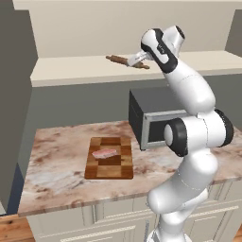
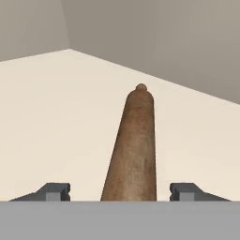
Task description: Open the cabinet, retrieve the rolling pin, and place it next to the meat on the cutting board to prepare for tenderizing.
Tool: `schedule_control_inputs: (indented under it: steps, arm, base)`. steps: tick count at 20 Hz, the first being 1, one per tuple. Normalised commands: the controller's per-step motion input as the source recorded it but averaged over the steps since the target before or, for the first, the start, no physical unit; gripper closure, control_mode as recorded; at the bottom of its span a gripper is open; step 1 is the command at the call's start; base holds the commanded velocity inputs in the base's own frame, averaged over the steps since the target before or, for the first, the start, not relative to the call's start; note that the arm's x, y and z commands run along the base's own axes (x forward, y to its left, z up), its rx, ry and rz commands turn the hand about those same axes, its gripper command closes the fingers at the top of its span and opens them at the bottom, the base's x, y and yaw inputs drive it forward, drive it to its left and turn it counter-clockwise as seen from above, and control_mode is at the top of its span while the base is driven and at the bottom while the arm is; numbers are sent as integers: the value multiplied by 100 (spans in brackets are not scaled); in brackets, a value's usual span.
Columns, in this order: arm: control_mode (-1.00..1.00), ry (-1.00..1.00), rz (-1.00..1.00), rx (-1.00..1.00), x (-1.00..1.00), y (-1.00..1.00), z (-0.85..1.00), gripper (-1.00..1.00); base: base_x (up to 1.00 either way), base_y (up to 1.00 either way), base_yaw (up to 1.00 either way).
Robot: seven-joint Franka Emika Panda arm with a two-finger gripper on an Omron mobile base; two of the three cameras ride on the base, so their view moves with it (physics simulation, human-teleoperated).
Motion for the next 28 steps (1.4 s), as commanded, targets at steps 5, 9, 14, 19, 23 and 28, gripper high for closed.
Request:
schedule_control_inputs:
  steps: [5,9,14,19,23,28]
  arm:
    - [-100,0,0,0,4,10,-23,100]
    - [-100,0,0,1,-10,-4,-8,100]
    - [-100,-8,0,7,-58,-25,0,100]
    - [-100,-10,0,9,-91,-38,0,100]
    - [-100,-11,0,9,-100,-38,11,100]
    - [-100,-8,0,3,-100,-23,30,100]
  base:
    - [0,0,0]
    - [0,0,0]
    - [0,0,0]
    - [0,0,0]
    - [0,0,0]
    - [0,0,0]
